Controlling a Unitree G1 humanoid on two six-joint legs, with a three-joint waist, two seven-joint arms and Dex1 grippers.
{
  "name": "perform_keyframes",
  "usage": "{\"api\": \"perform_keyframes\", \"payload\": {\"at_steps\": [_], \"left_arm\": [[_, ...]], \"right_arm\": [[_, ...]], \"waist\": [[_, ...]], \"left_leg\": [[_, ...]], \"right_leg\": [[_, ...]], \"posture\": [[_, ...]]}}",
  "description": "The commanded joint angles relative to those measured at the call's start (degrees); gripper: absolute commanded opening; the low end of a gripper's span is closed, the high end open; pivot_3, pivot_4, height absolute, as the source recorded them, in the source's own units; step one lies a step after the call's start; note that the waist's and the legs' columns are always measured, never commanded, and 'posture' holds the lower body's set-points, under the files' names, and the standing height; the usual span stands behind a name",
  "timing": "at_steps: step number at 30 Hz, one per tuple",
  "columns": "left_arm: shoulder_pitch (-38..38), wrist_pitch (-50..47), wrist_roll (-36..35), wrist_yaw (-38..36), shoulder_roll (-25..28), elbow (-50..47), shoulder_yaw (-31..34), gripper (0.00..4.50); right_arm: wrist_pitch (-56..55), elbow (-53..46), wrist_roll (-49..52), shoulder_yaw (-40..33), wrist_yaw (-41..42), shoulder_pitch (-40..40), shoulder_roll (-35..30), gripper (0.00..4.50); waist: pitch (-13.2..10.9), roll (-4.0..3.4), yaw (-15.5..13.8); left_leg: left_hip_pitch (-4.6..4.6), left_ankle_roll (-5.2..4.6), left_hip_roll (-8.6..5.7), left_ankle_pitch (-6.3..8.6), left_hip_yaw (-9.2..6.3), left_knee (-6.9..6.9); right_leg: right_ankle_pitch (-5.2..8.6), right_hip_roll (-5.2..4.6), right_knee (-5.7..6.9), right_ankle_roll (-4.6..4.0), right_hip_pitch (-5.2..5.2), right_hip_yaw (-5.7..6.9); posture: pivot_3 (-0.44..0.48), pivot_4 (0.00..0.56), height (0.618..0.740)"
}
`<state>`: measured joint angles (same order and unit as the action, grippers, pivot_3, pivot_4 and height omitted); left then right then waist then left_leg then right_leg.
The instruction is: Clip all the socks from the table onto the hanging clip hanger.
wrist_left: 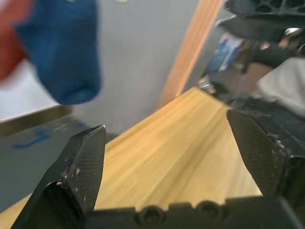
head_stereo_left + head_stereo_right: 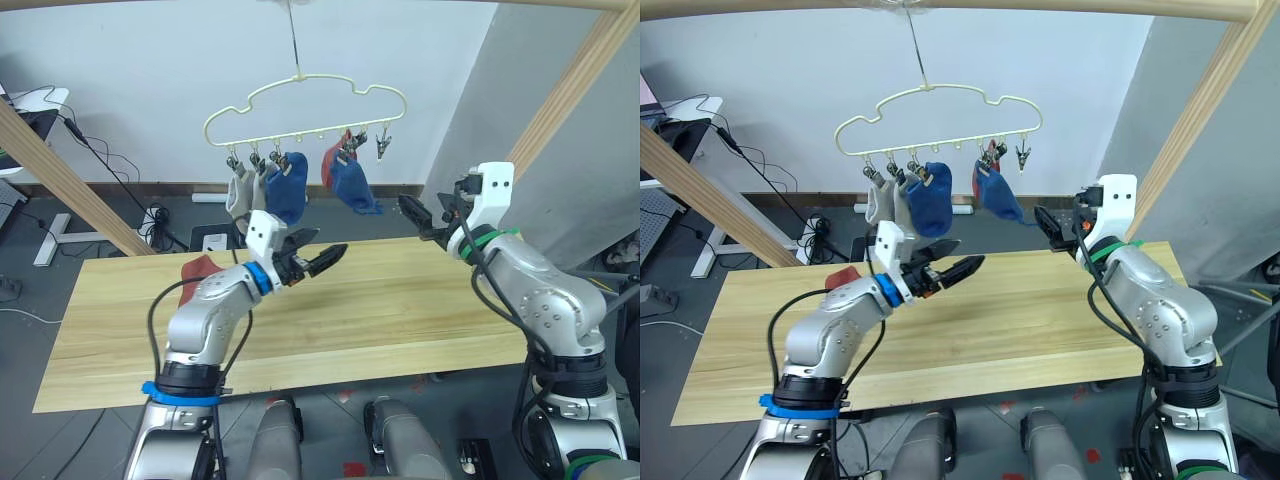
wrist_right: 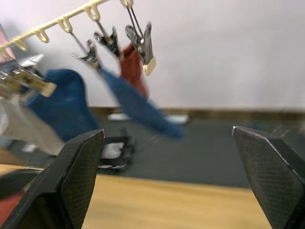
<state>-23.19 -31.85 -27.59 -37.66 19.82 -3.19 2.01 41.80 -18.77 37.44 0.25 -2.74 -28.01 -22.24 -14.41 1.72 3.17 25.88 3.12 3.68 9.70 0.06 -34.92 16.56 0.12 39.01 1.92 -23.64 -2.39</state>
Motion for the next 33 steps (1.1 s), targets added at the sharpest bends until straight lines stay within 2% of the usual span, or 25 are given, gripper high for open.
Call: {"api": "perform_keyframes", "payload": {"at_steps": [1, 4, 6, 7, 10, 17, 25, 33], "left_arm": [[1.12, 0.03, 1.19, 0.63, 3.11, -5.45, 0.89, 4.5], [2.22, 3.05, 1.09, -0.05, 5.52, -9.43, 2.91, 4.5], [2.2, 2.81, -1.49, 1.46, 4.62, -11.42, 5.5, 4.5], [2.34, 2.74, -1.92, 2.17, 4.26, -12.17, 6.13, 4.5], [2.88, 2.13, -3.5, 3.22, 3.52, -14.22, 7.17, 4.5], [4.8, -1.13, -10.0, 3.97, 2.2, -19.87, 7.76, 4.5], [5.6, -1.74, -11.41, 5.24, 3.25, -21.64, 7.82, 4.5], [5.89, -2.35, -12.35, 5.67, 3.88, -22.87, 7.87, 4.5]], "right_arm": [[-8.52, -0.81, -9.71, 3.23, 0.14, 0.31, 2.26, 3.87], [-14.22, 2.41, -17.8, 6.47, -1.77, -1.21, 6.07, 2.85], [-17.13, 5.14, -20.53, 6.41, -2.29, -2.33, 8.88, 2.85], [-18.45, 6.65, -21.79, 6.23, -2.24, -2.89, 9.91, 2.32], [-21.32, 10.49, -24.92, 5.72, -1.68, -4.51, 11.98, 1.47], [-26.65, 18.71, -28.97, 3.59, -1.44, -9.22, 15.63, 1.47], [-31.27, 28.19, -32.36, 1.31, -2.81, -14.77, 18.57, 1.47], [-33.13, 31.65, -32.8, 0.24, -1.83, -16.79, 20.48, 1.47]], "waist": [[0.0, 0.0, 0.0], [-0.01, 0.0, -0.06], [-0.01, 0.01, -0.39], [-0.01, 0.01, -0.56], [-0.01, 0.01, -1.35], [-0.02, 0.01, -1.68], [-0.02, 0.01, -1.73], [-0.02, 0.01, -1.84]], "left_leg": [[0.0, 0.0, 0.01, 0.0, 0.0, 0.0], [0.0, 0.01, 0.02, 0.0, 0.0, 0.01], [0.0, 0.02, 0.02, -0.01, 0.0, 0.02], [0.0, 0.02, 0.03, -0.01, 0.01, 0.01], [-0.02, 0.02, -0.01, -0.01, 0.02, 0.0], [-0.01, 0.02, -0.02, -0.01, 0.01, 0.01], [-0.05, 0.03, -0.01, -0.01, 0.0, 0.01], [-0.04, 0.03, -0.01, -0.01, 0.0, 0.02]], "right_leg": [[0.0, 0.0, 0.0, 0.0, 0.0, 0.0], [-0.01, 0.0, 0.0, -0.02, -0.01, 0.0], [-0.03, -0.03, 0.01, -0.05, -0.02, 0.01], [-0.03, -0.03, 0.01, -0.05, -0.02, 0.02], [-0.07, -0.08, 0.02, -0.12, 0.01, 0.01], [-0.15, -0.09, 0.01, -0.26, 0.02, 0.04], [-0.15, -0.09, 0.04, -0.27, 0.03, 0.04], [-0.15, -0.1, 0.04, -0.27, 0.03, 0.05]], "posture": [[-0.031, 0.237, 0.74], [-0.002, 0.249, 0.74], [0.003, 0.254, 0.74], [0.014, 0.255, 0.74], [0.02, 0.259, 0.74], [0.043, 0.258, 0.74], [0.066, 0.254, 0.74], [0.076, 0.246, 0.74]]}}
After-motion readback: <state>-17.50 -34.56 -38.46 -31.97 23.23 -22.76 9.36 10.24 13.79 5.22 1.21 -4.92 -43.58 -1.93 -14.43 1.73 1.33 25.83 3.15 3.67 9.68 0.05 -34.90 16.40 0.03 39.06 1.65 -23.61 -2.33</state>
